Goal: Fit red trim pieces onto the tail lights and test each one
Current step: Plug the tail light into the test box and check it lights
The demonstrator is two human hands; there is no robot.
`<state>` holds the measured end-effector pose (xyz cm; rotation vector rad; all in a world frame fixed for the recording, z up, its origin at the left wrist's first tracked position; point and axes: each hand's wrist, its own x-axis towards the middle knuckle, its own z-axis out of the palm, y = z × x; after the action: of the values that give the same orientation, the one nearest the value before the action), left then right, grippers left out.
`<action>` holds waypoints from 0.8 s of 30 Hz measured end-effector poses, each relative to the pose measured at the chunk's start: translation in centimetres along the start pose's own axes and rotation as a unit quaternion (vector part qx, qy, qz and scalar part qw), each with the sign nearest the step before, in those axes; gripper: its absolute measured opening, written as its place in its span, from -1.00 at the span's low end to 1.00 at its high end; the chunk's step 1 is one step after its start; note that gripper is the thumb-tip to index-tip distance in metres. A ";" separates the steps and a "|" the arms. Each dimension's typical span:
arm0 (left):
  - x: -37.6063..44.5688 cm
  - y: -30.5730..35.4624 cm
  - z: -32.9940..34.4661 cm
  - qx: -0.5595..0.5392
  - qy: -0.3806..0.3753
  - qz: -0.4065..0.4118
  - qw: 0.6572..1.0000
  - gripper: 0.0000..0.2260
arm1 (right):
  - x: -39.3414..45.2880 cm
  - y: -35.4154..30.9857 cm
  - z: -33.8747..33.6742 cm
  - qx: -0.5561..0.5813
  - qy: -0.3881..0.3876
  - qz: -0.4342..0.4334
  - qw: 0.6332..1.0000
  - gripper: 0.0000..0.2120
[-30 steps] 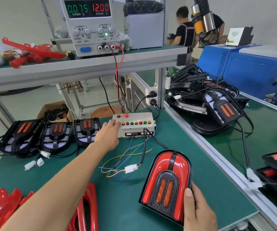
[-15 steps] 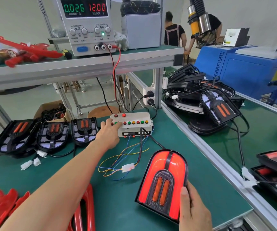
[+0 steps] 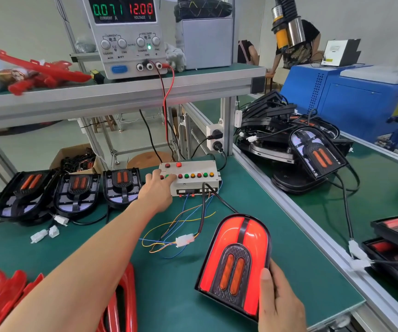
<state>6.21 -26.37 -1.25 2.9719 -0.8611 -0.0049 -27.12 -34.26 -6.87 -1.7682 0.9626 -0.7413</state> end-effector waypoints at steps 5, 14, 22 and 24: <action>-0.4 0.0 0.1 0.032 0.007 0.000 0.999 -0.35 | 0.0 0.2 0.1 -0.001 0.005 -0.003 1.000 -0.43; -0.3 4.1 0.3 -0.036 0.064 0.118 0.990 -0.46 | 0.1 0.4 0.1 -0.001 -0.004 -0.007 1.000 -0.59; 1.6 6.5 -0.2 0.061 -0.011 0.083 0.995 -0.35 | 0.2 0.6 0.3 -0.006 0.008 -0.013 1.000 -0.65; 1.8 6.6 -0.1 0.064 -0.012 0.078 0.995 -0.35 | 0.3 0.7 0.3 -0.002 0.011 -0.012 1.000 -0.59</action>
<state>4.24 -32.89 -0.84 3.0164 -1.1347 0.0224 -26.97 -34.53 -7.61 -1.7807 0.9605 -0.7756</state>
